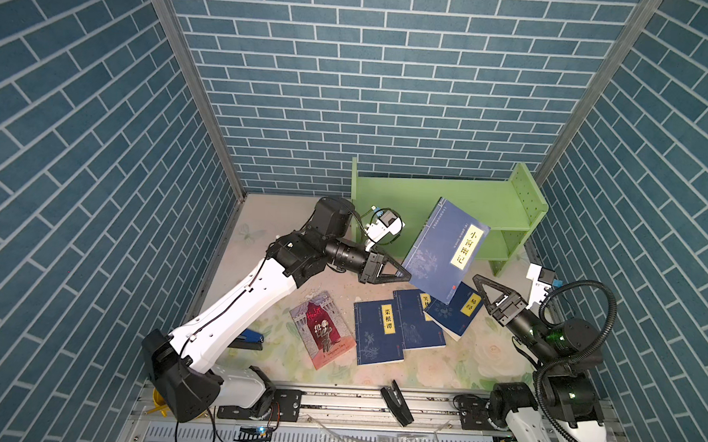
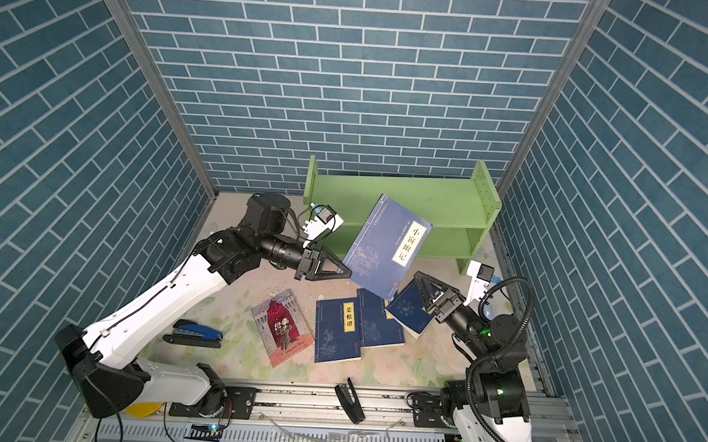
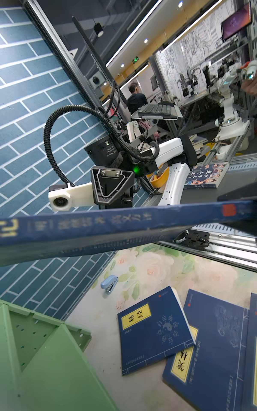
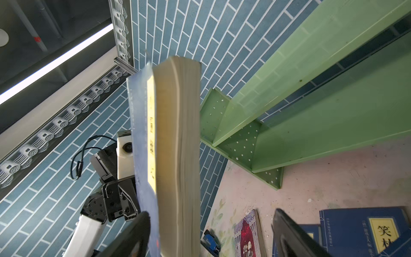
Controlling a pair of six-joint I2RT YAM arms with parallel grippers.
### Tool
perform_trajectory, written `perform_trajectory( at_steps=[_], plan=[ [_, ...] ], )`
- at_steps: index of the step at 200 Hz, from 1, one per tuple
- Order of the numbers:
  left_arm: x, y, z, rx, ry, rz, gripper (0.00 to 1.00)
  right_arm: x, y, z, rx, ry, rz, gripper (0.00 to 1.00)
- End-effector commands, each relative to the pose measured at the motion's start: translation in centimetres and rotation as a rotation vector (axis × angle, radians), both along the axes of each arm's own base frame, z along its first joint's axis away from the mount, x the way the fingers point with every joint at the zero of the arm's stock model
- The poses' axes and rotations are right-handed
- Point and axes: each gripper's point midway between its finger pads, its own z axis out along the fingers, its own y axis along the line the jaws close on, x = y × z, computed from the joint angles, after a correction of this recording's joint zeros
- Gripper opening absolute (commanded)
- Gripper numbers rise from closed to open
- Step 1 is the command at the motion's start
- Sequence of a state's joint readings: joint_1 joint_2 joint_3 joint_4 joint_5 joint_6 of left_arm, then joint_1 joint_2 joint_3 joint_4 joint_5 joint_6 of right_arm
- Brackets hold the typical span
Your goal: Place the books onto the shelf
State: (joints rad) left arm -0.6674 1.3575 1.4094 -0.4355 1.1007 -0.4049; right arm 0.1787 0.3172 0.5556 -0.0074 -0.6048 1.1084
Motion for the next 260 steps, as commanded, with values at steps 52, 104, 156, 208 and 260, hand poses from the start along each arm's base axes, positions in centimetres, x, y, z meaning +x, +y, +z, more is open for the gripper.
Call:
perform_trajectory(
  at_steps=[52,104,156,208,260],
  plan=[
    [0.5,-0.8,1.9,-0.094,0.011,-0.046,0.00,-0.7,1.3,3.2,0.124,-0.110,0.125,0.91],
    [1.1,-1.4,1.9,-0.110,0.046,-0.056,0.00,0.2,3.2,3.8,0.126,-0.122,0.216,0.91],
    [1.4,-1.6,1.6,-0.117,0.075,-0.053,0.00,1.2,5.2,3.3,0.140,-0.120,0.274,0.88],
    [1.9,-1.0,1.5,-0.124,0.077,-0.031,0.00,0.9,6.6,3.5,0.159,-0.146,0.317,0.74],
    [2.4,0.0,-0.5,-0.108,0.099,0.034,0.00,0.7,6.5,3.4,0.163,-0.146,0.305,0.36]
  ],
)
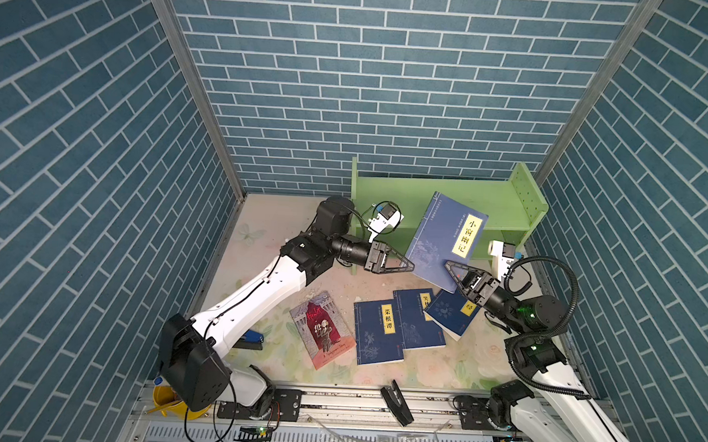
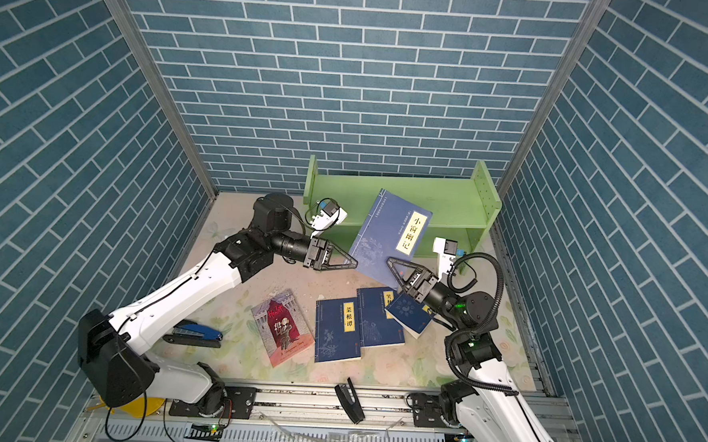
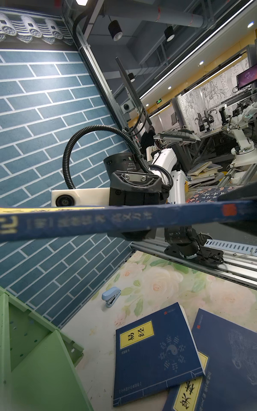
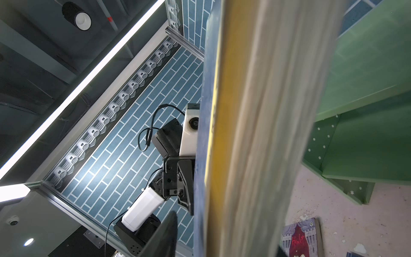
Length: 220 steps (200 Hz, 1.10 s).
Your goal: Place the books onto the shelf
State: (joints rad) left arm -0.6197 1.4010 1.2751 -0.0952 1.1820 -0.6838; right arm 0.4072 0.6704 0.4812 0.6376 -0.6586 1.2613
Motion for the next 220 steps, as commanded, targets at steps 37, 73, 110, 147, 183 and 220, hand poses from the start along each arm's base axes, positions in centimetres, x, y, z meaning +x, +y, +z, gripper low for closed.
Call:
perform_trajectory(
  at_steps=[37,73,110,147,183,220],
  plan=[
    [-0.2,0.7,-0.2,-0.036,-0.033,0.033,0.00,-0.3,0.0,0.9,0.019,-0.046,0.002,0.09],
    [0.3,2.2,-0.3,-0.029,-0.071,0.069,0.50,-0.5,0.8,0.6,-0.081,-0.045,0.029,0.00],
    [1.4,6.6,0.7,-0.024,-0.161,0.152,0.94,-2.5,1.8,0.9,-0.238,-0.071,0.145,0.00],
    [-0.8,7.5,1.4,-0.055,-0.169,0.076,1.00,-4.9,2.6,2.2,-0.263,-0.107,0.308,0.00],
    [-0.9,7.0,2.3,-0.098,-0.102,0.033,1.00,-5.4,3.0,2.4,-0.253,-0.091,0.380,0.00],
    [-0.4,4.8,2.0,-0.094,-0.073,0.020,0.97,-5.4,3.4,2.3,-0.233,-0.089,0.392,0.00]
  ],
)
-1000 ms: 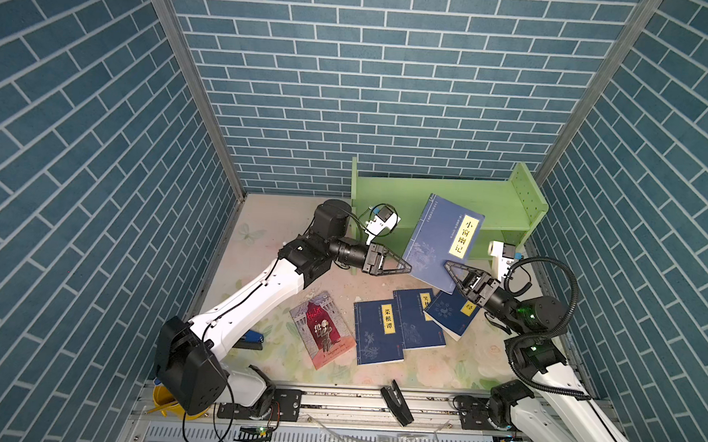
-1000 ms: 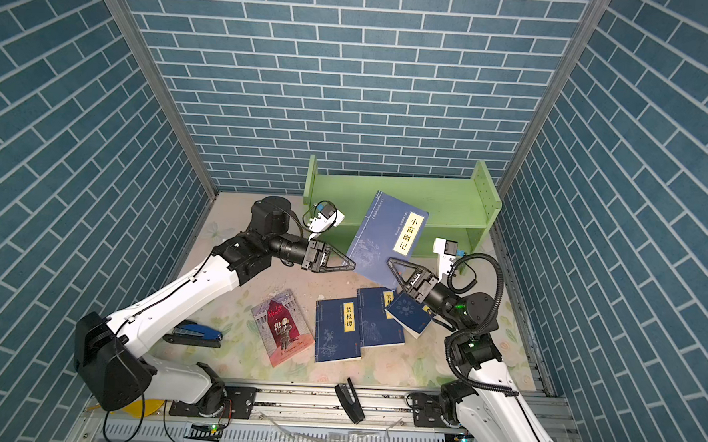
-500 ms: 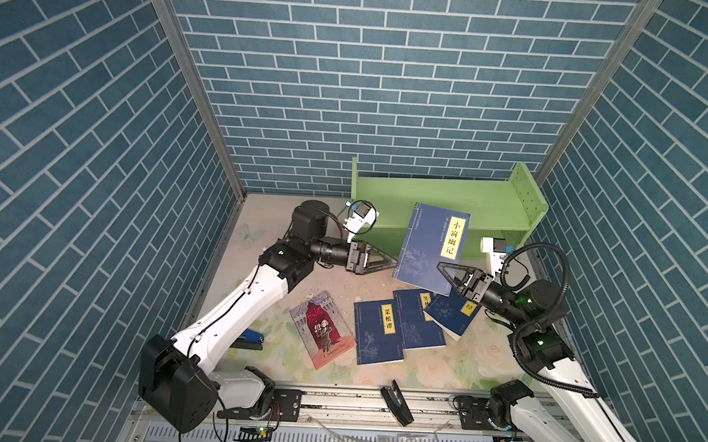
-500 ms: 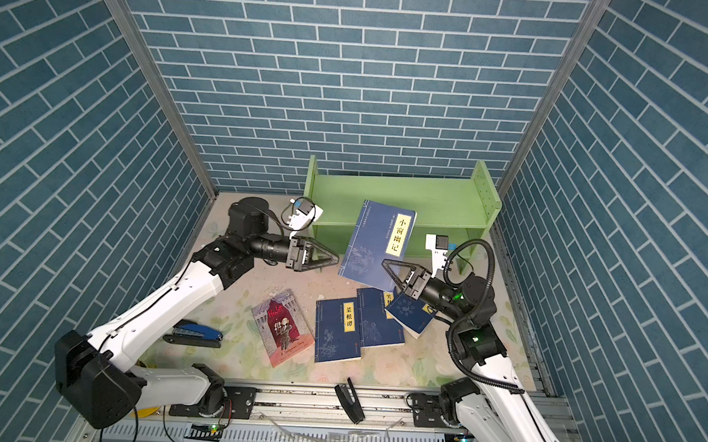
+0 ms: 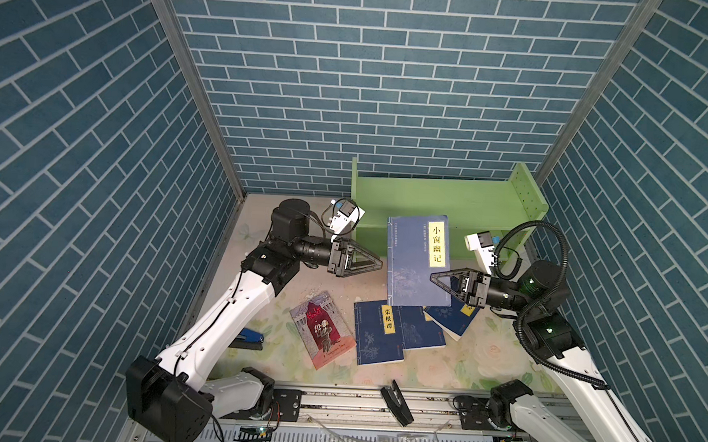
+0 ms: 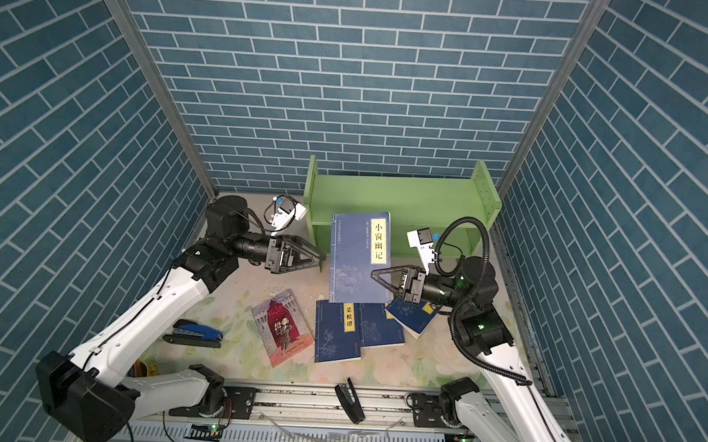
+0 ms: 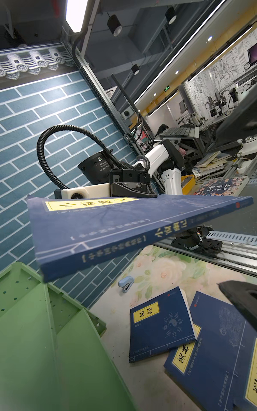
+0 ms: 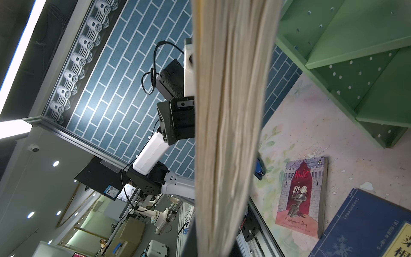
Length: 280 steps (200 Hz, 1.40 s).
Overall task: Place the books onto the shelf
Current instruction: 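Carry the book with the left gripper toward the shelf while the right gripper follows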
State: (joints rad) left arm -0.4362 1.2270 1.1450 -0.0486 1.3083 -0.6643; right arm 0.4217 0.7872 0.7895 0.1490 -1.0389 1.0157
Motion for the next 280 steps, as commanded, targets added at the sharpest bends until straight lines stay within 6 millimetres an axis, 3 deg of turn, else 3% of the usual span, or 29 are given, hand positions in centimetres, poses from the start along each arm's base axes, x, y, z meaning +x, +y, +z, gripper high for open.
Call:
perform_trajectory(
  at_steps=[1,10,28,43,71,101,104,122,138,149,182,206,251,280],
  plan=[
    [-0.2,-1.5,0.4,-0.016,0.006,-0.041,0.96,-1.3,0.2,1.5,0.041,-0.077,0.053,0.00],
    [0.4,-2.0,0.3,-0.007,0.013,-0.020,0.90,-1.4,0.4,1.5,0.047,-0.073,0.064,0.00],
    [2.3,-2.6,-0.1,0.019,0.052,0.040,0.62,-1.7,0.6,1.4,0.049,-0.073,0.075,0.00],
    [2.9,-2.9,0.1,0.011,0.078,0.046,0.54,-1.8,0.8,1.3,0.047,-0.069,0.084,0.00],
    [2.9,-3.0,1.3,-0.035,0.101,0.043,0.39,-1.5,1.2,0.3,0.029,-0.043,0.086,0.00],
    [2.3,-2.6,1.8,-0.037,0.077,0.053,0.02,-0.7,1.5,-0.6,0.011,-0.027,0.065,0.00],
    [2.2,-2.5,1.9,-0.040,0.070,0.055,0.00,-0.5,1.5,-0.7,0.008,-0.025,0.060,0.04],
    [1.8,-2.2,2.4,-0.048,0.040,0.062,0.00,0.0,1.7,-1.1,0.001,-0.021,0.041,0.26],
    [1.7,-1.9,2.7,-0.047,0.012,0.070,0.00,0.6,1.6,-1.3,-0.009,-0.020,0.008,0.53],
    [2.1,-1.5,2.8,-0.039,-0.003,0.096,0.00,1.0,1.4,-1.5,-0.021,-0.024,-0.027,0.64],
    [5.0,0.8,3.7,-0.030,-0.028,0.215,0.00,2.4,-0.3,-1.4,-0.025,-0.045,-0.219,0.80],
    [6.6,2.2,4.6,-0.043,-0.019,0.293,0.00,2.7,-1.2,-1.2,0.028,-0.040,-0.290,0.98],
    [8.2,2.8,7.3,-0.151,0.042,0.393,0.00,2.6,-1.5,0.0,0.207,-0.023,-0.299,0.99],
    [8.9,3.0,9.1,-0.238,0.068,0.415,0.00,2.1,0.0,0.5,0.246,-0.036,-0.269,0.99]
  ],
)
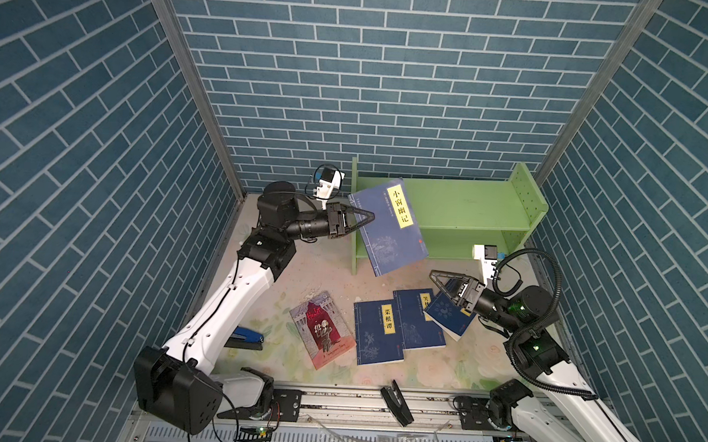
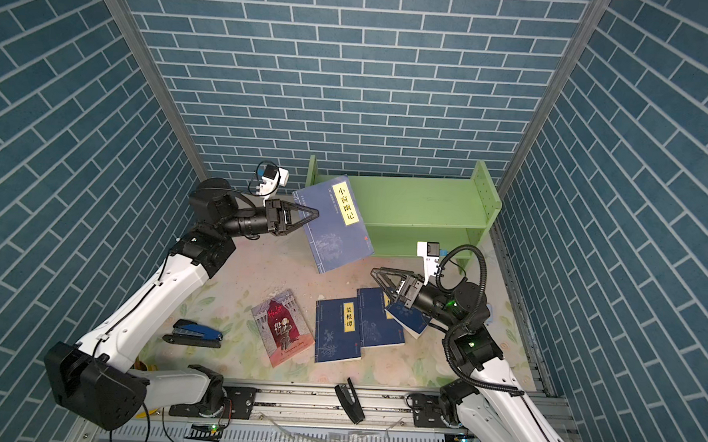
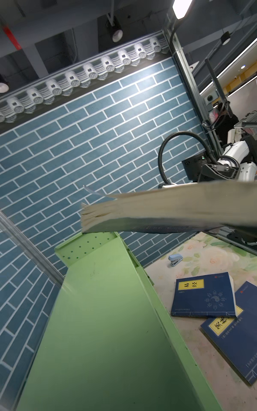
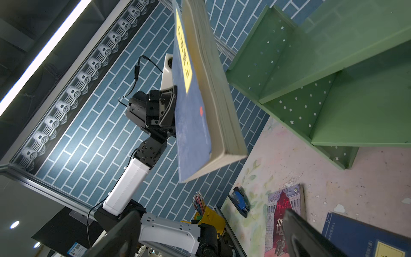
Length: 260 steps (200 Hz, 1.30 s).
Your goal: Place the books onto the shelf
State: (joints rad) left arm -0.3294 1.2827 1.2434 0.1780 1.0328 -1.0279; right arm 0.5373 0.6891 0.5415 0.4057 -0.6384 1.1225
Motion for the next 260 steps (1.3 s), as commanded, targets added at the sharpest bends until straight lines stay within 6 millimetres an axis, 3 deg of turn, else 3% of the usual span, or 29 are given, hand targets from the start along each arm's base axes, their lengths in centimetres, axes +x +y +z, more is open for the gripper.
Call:
perform_trajectory(
  at_steps=[1,23,49,101,171,184,209,260],
  plan=[
    [0.0,0.6,4.0,-0.125,-0.065,0.036,0.00,-0.7,0.5,3.6,0.123,-0.086,-0.001,0.99],
    [-0.2,0.6,4.4,-0.141,-0.077,0.029,0.00,-0.9,2.3,3.6,0.134,-0.100,0.026,0.99],
    [-0.1,0.7,3.3,-0.141,-0.058,0.034,0.00,-1.6,4.0,4.5,0.128,-0.146,0.041,0.99],
    [0.3,0.7,2.2,-0.162,-0.026,0.051,0.00,-0.4,6.3,5.2,0.182,-0.186,0.031,0.99],
    [-0.3,0.4,0.7,-0.163,0.006,0.041,0.00,1.7,6.0,5.0,0.259,-0.210,-0.093,0.98],
    [-0.3,0.3,0.2,-0.160,0.015,0.040,0.00,1.9,6.1,5.1,0.260,-0.211,-0.096,0.95],
    [-0.6,0.0,0.0,-0.164,0.019,0.032,0.00,2.1,6.5,5.2,0.267,-0.215,-0.091,0.79],
    [-0.7,-0.4,-1.3,-0.159,0.050,0.027,0.00,2.4,6.4,5.1,0.283,-0.224,-0.110,0.34]
  ],
)
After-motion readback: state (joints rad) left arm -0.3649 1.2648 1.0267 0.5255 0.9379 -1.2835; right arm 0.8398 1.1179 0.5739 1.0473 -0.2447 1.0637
